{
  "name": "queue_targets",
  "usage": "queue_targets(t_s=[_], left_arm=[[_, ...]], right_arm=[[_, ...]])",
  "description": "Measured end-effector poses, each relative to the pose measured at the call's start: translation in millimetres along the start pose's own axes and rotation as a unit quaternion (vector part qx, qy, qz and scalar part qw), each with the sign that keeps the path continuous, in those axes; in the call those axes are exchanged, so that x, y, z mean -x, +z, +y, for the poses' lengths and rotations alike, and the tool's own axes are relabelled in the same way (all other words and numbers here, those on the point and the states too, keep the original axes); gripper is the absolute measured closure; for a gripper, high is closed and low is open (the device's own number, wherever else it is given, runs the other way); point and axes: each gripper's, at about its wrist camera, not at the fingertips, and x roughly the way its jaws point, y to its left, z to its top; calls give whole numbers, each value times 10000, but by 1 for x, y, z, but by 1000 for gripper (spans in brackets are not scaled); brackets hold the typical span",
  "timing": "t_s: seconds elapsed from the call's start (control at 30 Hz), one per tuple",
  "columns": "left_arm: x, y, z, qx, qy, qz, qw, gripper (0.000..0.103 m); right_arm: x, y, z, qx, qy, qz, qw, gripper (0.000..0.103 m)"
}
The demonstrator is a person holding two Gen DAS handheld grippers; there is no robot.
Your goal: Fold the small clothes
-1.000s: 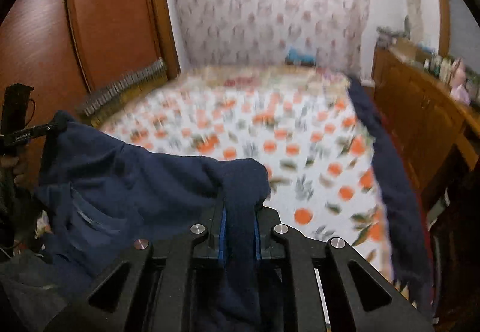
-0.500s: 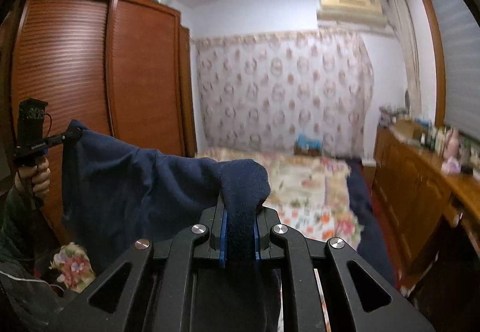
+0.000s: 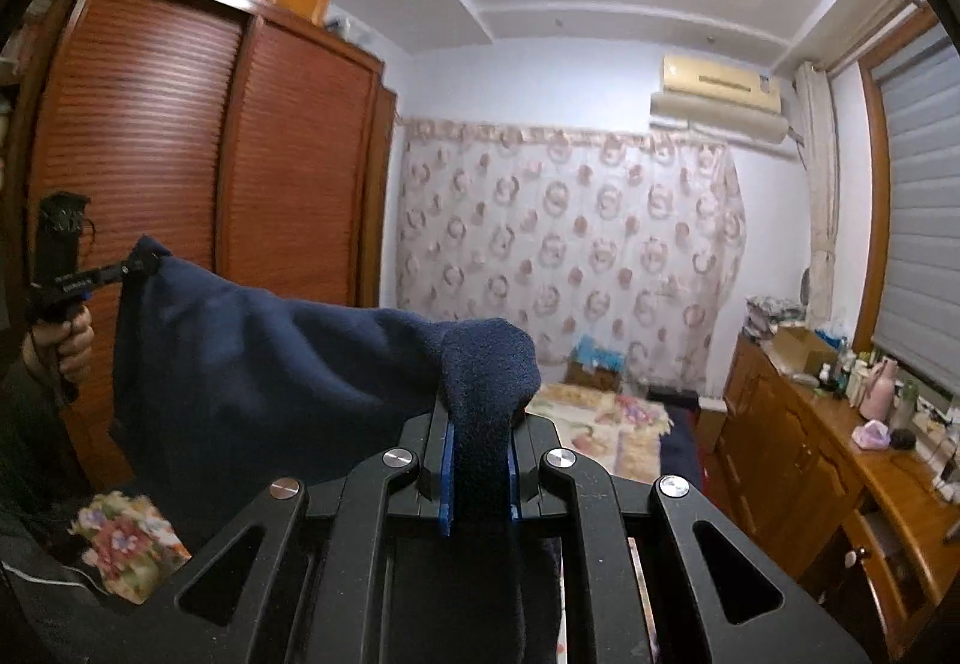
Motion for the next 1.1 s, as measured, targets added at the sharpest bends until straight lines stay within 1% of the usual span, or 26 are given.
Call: queue_targets(t_s=[0.13,0.23,0.27,0.3,0.33,0.37,0.4,0.47,0.53,0.6,0.63,0.67,0.77,0.8,0.9,1.0,1.1], left_arm=[[-91,-30,10,22,367,460,9983,82],[-166,-59,15,-36,742,926,9929,72],[-195,-73,23,38,808,1204,9894,68],[-215,-86,29,156,755,1467,9862,68],[-232,-98,37,330,654,1697,9828,68],[-240,-108,42,441,613,1854,9798,66],[-245,-115,41,478,637,1940,9778,58],[-248,-134,40,443,653,2085,9748,58],[-246,-148,33,384,626,2232,9720,56],[-242,-159,26,337,614,2343,9696,26],[-239,-166,22,317,588,2391,9687,23],[-236,-170,19,309,566,2423,9680,23],[-221,-178,8,349,571,2514,9656,23],[-218,-178,4,345,585,2540,9648,23],[-203,-194,-8,314,588,2664,9615,23],[-200,-214,-16,255,594,2879,9555,23],[-199,-235,-23,209,590,3054,9502,23]], right_arm=[[-92,-7,-20,-60,-94,623,9980,91],[-180,-35,-45,-277,-186,1118,9932,90],[-207,-45,-51,-312,-206,1287,9910,86],[-239,-61,-59,-380,-253,1583,9863,74],[-268,-76,-65,-447,-312,1929,9797,72],[-292,-88,-70,-479,-424,2210,9732,71],[-314,-104,-74,-496,-602,2464,9660,71],[-340,-129,-79,-543,-737,2824,9549,67],[-348,-145,-78,-592,-722,2947,9510,67],[-350,-148,-73,-697,-674,2929,9512,66],[-346,-152,-71,-759,-634,2929,9510,66],[-349,-151,-83,-778,-623,2939,9506,66],[-333,-155,-81,-809,-579,2853,9533,66],[-332,-149,-84,-849,-539,2810,9544,66],[-308,-165,-91,-931,-434,2741,9562,66],[-296,-184,-97,-895,-448,2799,9548,66],[-280,-190,-96,-928,-539,2742,9557,66]])
